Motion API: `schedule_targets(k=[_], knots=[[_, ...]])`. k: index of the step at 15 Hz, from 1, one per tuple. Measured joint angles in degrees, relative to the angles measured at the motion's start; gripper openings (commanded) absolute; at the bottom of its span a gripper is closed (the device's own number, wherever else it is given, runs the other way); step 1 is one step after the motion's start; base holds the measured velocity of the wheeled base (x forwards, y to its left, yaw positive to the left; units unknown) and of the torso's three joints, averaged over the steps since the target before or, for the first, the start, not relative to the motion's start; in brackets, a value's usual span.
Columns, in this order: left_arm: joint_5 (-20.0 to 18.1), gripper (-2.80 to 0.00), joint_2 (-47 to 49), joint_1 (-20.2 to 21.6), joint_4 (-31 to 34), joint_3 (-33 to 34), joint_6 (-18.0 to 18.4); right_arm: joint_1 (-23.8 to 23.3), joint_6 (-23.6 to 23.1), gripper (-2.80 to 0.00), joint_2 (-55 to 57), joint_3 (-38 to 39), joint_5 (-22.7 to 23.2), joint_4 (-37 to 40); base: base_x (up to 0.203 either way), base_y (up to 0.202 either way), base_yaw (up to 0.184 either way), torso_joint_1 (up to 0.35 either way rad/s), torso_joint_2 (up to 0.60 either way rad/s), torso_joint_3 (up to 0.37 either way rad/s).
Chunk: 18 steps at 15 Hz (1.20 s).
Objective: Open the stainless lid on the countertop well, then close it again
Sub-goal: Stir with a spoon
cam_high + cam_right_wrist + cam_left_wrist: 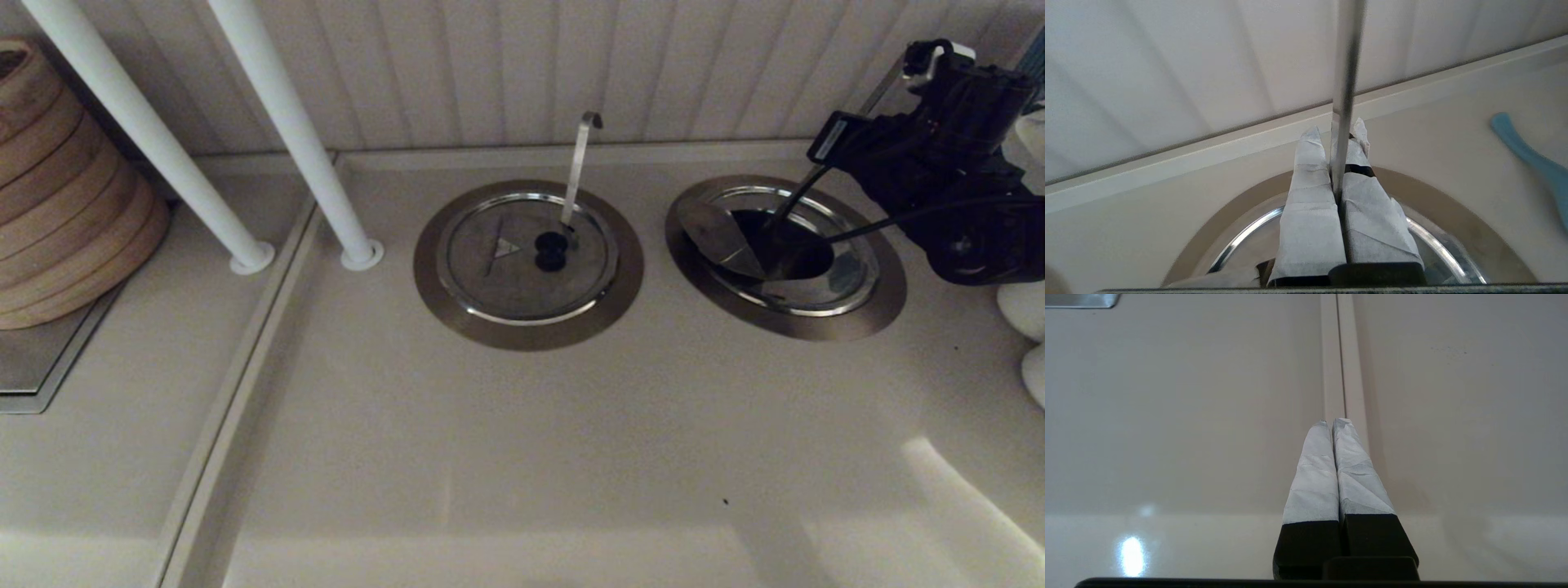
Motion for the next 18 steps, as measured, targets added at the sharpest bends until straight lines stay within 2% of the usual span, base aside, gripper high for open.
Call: schedule_targets(k=[5, 8, 12, 16, 18], knots=[[0.0, -2.8, 0.0, 0.0, 0.0, 0.0, 0.0, 0.4, -0.5, -2.8, -1.8, 1.1, 0.7, 0.4, 0.0, 0.0, 0.0, 0.0, 0.0, 0.0], [0.0, -2.8, 0.0, 0.0, 0.0, 0.0, 0.0, 0.4, -4.1, -2.8, -3.0, 3.6, 3.8, 1.2, 0.0, 0.0, 0.0, 0.0, 0.0, 0.0], [0.0, -2.8, 0.0, 0.0, 0.0, 0.0, 0.0, -0.4, -11.0, -2.8, -4.1, 6.0, 6.0, 6.0, 0.0, 0.0, 0.0, 0.0, 0.0, 0.0], [0.0, -2.8, 0.0, 0.0, 0.0, 0.0, 0.0, -2.3, -11.4, -2.8, -5.8, 6.5, 10.4, 14.4, 0.0, 0.0, 0.0, 0.0, 0.0, 0.0], [0.0, -2.8, 0.0, 0.0, 0.0, 0.0, 0.0, -3.4, -13.3, -2.8, -6.2, 6.3, 11.0, 16.0, 0.0, 0.0, 0.0, 0.0, 0.0, 0.0]])
